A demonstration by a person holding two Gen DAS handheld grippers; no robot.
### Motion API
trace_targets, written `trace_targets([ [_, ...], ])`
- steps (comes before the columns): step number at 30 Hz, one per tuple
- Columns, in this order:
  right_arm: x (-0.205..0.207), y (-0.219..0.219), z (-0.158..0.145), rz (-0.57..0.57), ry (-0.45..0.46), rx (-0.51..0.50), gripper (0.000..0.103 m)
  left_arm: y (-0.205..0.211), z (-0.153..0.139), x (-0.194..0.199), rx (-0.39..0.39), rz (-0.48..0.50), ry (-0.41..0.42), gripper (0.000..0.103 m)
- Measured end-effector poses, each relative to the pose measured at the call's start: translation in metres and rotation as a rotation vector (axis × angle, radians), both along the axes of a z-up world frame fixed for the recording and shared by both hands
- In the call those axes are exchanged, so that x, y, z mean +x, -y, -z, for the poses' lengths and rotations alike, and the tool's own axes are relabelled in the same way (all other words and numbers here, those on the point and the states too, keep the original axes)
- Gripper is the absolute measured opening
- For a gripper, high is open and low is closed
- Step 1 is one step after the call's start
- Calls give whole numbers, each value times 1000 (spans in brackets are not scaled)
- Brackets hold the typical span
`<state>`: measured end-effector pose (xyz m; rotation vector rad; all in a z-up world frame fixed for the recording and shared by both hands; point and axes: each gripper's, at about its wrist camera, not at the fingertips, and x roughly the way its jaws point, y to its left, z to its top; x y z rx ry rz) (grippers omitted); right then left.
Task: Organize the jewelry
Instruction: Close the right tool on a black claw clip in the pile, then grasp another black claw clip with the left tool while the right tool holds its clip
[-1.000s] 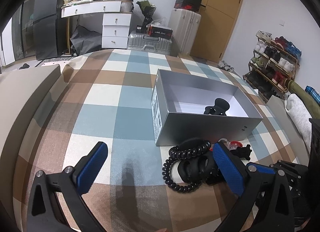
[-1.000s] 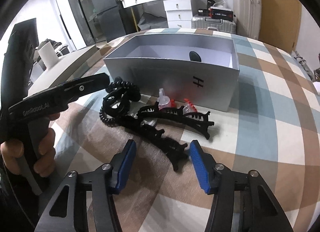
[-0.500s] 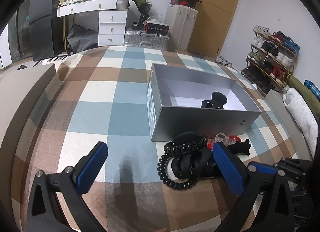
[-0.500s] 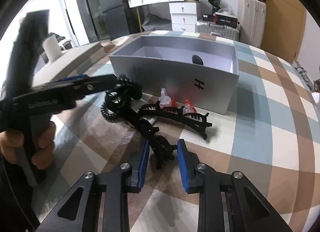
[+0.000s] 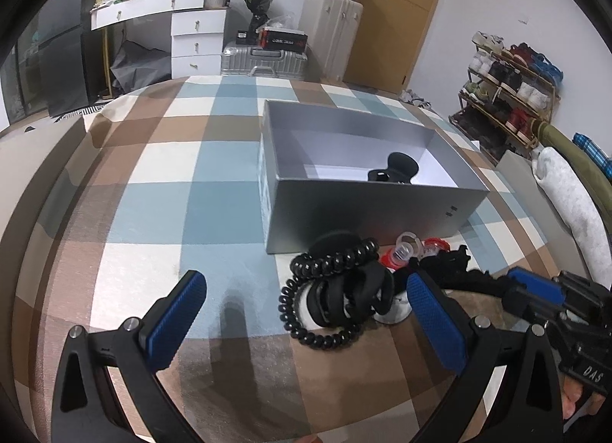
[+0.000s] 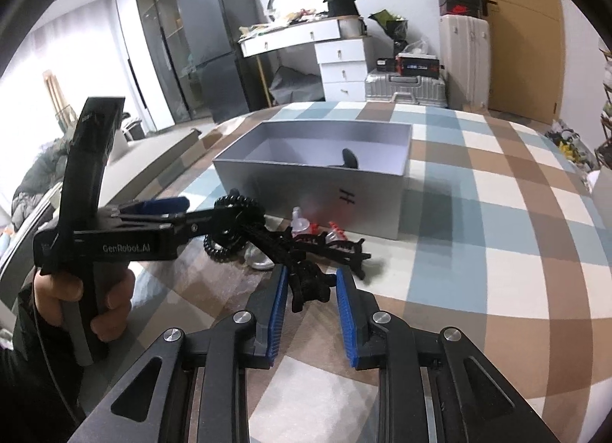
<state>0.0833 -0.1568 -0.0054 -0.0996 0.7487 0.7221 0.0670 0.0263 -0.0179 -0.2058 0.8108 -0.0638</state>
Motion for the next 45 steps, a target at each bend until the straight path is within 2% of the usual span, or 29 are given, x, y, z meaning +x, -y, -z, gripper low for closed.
trace_targets([
  [6,0,9,-4,28,8,40,25,0,-5,-5,-17,20,31,102],
  [9,2,13,-7,44,9,55,25,-5,-7,-7,-60,28,49,101],
  [11,3,15,-8,54,12,59,25,-6,-9,-8,-85,49,66,93],
  [13,5,18,-9,61,11,69,25,-3,-13,-13,-76,71,96,80],
  [16,7,19,-10,63,10,74,25,4,-15,-21,-62,113,126,68],
  [17,7,19,-11,62,11,75,25,5,-14,-20,-61,124,124,66],
  [19,6,19,-11,62,12,76,25,9,-12,-19,-53,151,112,55],
  [21,7,19,-11,62,12,79,25,14,-9,-15,-40,175,95,52],
  [29,8,18,-11,60,10,83,25,12,-3,-8,-46,168,37,52],
  [34,7,16,-11,58,12,84,25,18,0,-3,-10,163,3,50],
  [35,6,16,-11,59,13,86,25,18,1,-2,-3,156,-7,47],
  [37,6,16,-11,58,12,89,25,17,5,1,0,142,-34,28],
  [45,5,16,-11,54,8,86,25,14,1,-5,-15,133,-12,26],
])
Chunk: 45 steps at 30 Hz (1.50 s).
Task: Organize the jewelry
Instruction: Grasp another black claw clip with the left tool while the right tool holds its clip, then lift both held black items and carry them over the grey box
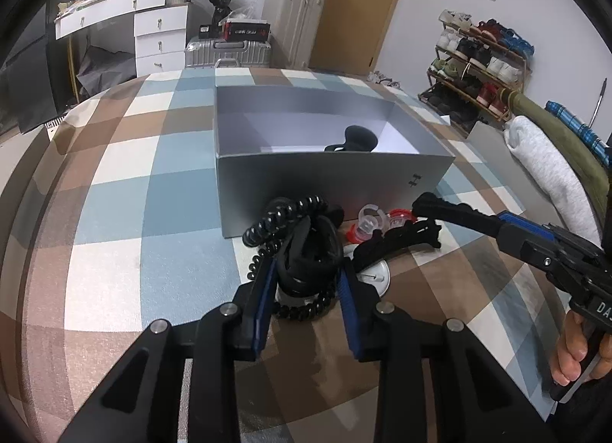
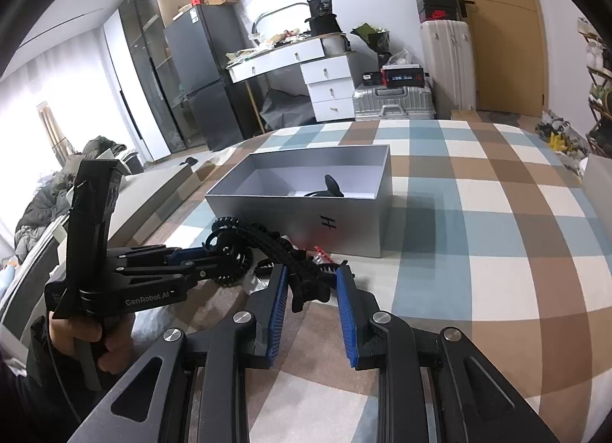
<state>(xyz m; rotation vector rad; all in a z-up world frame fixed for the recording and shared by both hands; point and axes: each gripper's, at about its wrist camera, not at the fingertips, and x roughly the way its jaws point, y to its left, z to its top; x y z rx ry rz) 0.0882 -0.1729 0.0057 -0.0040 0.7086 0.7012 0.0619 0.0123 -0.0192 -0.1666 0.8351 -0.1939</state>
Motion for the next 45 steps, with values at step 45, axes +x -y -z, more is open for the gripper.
trace_targets([
  [45,6,14,-7,31,8,6,23,9,-4,-6,-305,309,-41,25],
])
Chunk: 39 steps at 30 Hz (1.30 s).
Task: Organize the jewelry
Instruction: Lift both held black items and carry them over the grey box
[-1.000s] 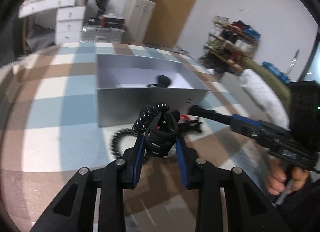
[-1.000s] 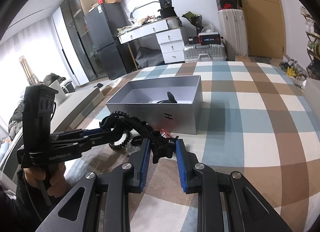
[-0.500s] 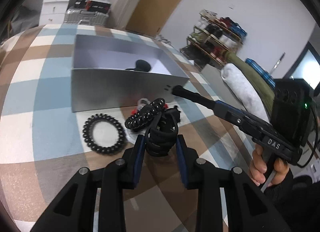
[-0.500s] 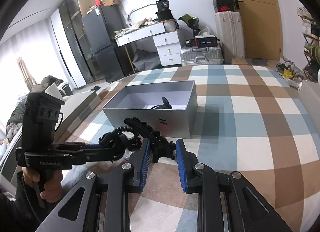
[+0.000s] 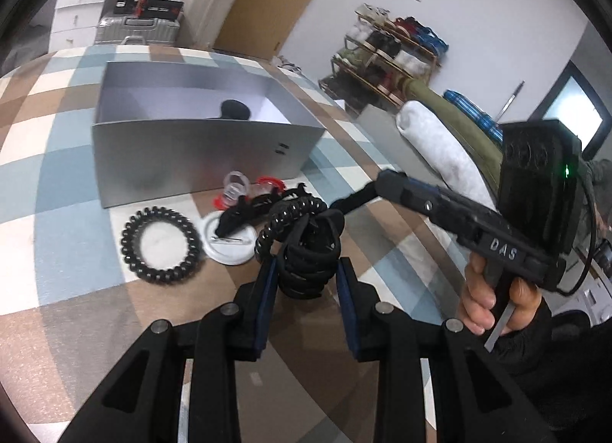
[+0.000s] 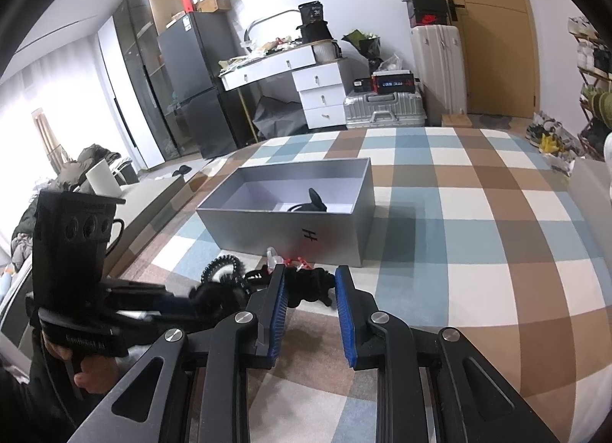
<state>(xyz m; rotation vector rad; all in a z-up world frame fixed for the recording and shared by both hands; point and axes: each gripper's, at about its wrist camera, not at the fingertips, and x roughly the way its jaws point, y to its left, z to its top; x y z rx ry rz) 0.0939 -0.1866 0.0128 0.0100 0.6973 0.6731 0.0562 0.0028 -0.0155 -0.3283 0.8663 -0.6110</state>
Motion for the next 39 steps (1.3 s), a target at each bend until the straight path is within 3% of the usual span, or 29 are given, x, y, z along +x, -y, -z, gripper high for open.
trace_targets([
  [7,-3,3,0,7,12,16,23,-2,-4,-1,-96,37,9,25],
  [10,-1,8,-5,37,24,28,23,11,5,3,-83,101,-60,25],
  [12,1,11,-7,51,27,41,23,16,9,4,-35,92,-73,25],
  [17,-3,23,-17,27,35,117,23,0,1,2,-85,34,-41,25],
  [25,-14,34,-31,2,60,176,23,3,3,5,-68,34,-52,25],
  [33,-15,8,-20,-17,87,45,23,12,3,3,-49,85,-52,25],
  [39,-11,1,-13,-3,79,45,23,14,-1,-1,-35,113,-25,25],
])
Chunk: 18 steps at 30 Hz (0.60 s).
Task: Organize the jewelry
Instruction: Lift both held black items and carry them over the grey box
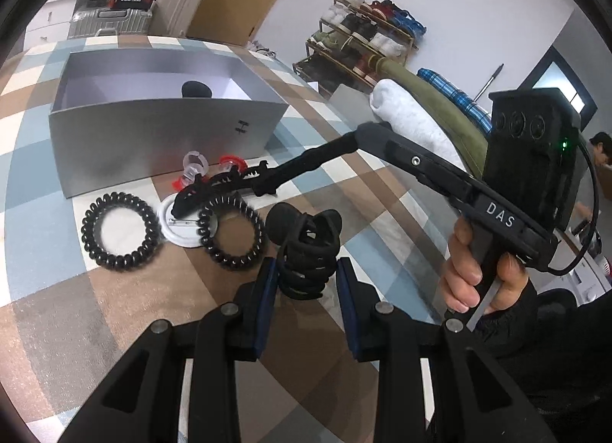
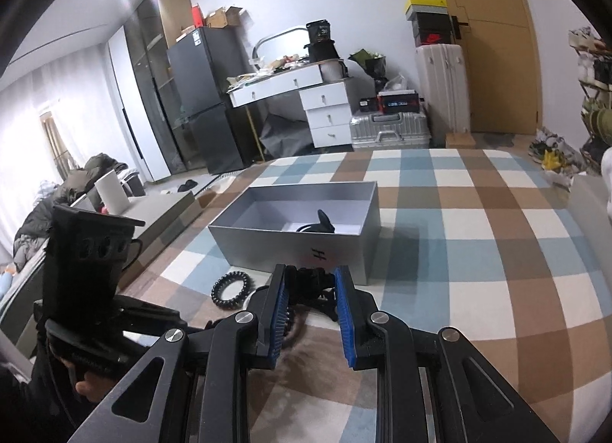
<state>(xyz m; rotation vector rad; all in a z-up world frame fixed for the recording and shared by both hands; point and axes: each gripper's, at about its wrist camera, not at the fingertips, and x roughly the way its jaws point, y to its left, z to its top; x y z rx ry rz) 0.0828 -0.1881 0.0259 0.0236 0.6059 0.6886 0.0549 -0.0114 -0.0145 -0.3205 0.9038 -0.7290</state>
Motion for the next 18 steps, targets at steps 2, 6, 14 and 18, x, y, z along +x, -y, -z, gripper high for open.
trace_targets([
  [2,0,1,-1,-1,1,11,23,-4,-1,1,-13,-15,6,25],
  [6,2,8,-5,15,8,24,23,-10,-5,0,-16,-50,34,25],
  [14,6,17,-10,61,18,41,23,-28,-21,-4,-35,-186,149,25],
  [18,8,17,-8,75,14,38,23,-34,-23,-2,-2,-284,185,25],
])
